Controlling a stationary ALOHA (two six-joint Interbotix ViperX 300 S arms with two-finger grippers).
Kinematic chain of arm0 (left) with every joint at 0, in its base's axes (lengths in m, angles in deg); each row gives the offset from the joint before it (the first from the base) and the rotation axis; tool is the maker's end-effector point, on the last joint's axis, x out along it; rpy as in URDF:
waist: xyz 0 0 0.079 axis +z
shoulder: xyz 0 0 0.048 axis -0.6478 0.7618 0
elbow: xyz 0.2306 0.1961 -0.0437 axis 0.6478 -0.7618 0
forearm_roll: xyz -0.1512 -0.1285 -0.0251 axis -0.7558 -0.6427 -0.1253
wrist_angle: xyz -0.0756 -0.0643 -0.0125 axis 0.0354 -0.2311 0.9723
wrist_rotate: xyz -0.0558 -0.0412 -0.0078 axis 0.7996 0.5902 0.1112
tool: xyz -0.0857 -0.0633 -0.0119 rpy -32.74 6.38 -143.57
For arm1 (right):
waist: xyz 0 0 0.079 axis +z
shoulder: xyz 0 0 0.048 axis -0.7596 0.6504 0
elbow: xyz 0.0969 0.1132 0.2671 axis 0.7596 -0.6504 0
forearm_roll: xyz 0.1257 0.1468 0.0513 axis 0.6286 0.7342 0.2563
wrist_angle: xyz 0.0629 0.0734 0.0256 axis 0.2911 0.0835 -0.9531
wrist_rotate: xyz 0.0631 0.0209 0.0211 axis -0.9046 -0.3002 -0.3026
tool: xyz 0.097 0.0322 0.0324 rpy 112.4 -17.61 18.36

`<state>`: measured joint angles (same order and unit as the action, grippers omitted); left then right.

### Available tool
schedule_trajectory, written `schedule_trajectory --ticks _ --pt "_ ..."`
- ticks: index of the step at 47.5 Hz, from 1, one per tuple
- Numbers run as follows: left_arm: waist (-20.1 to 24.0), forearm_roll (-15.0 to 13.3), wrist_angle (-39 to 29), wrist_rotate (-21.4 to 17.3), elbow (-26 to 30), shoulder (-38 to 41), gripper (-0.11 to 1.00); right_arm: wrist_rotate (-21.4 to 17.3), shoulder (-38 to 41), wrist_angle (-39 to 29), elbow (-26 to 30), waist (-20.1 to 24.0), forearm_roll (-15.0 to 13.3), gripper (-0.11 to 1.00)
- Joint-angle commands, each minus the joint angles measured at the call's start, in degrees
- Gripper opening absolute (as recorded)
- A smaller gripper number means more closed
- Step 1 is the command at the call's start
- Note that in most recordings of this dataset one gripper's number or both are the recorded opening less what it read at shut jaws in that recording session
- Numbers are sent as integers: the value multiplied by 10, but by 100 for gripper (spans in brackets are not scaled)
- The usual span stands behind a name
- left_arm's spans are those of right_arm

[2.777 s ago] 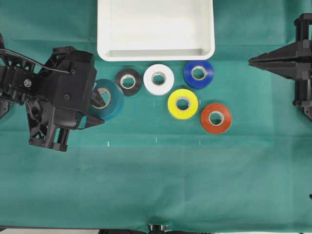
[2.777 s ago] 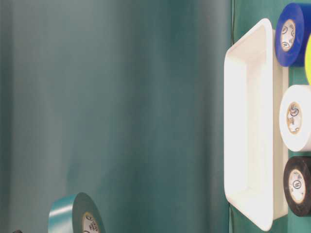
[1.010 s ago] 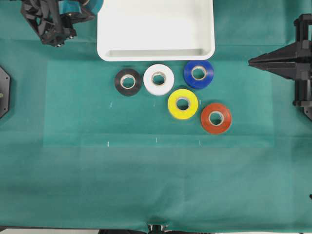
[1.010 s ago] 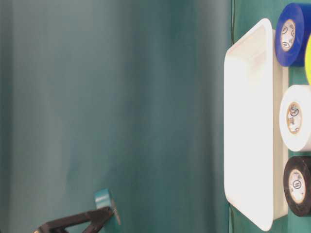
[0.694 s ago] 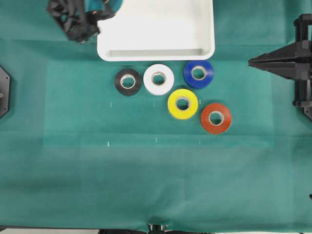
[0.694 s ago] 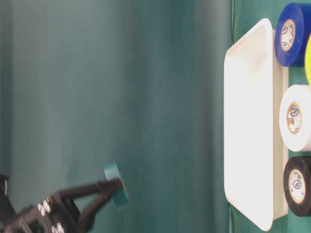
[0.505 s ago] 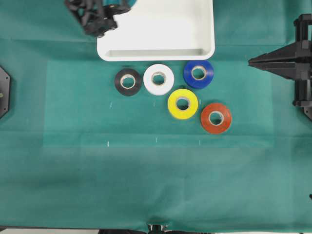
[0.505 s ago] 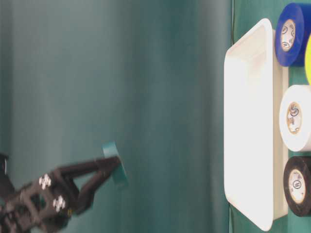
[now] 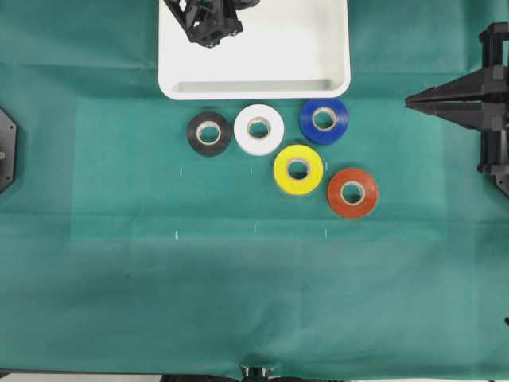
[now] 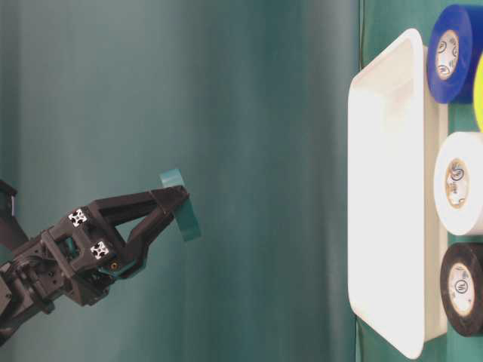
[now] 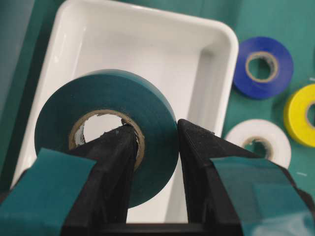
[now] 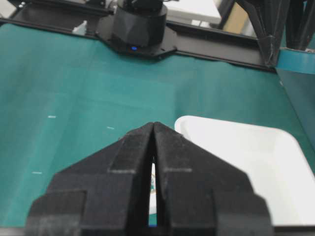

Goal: Pick up the tape from a random location and place it into the white case.
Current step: 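Carry the teal tape roll with the left gripper over the white tray, then lower the teal tape roll into the white tray with the left gripper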

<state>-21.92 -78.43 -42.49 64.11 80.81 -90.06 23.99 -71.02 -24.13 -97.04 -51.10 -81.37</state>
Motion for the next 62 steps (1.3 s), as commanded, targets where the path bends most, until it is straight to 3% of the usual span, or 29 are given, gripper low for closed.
schedule_trajectory --ticks 1,44,62 --pt "0 2 2 -1 8 -8 23 1 3 3 16 -1 -3 0" --pt "-3 2 6 -1 -19 -4 23 1 4 3 16 -1 -4 0" --pt "6 2 80 -2 -72 62 23 -3 3 4 16 -1 -4 0"
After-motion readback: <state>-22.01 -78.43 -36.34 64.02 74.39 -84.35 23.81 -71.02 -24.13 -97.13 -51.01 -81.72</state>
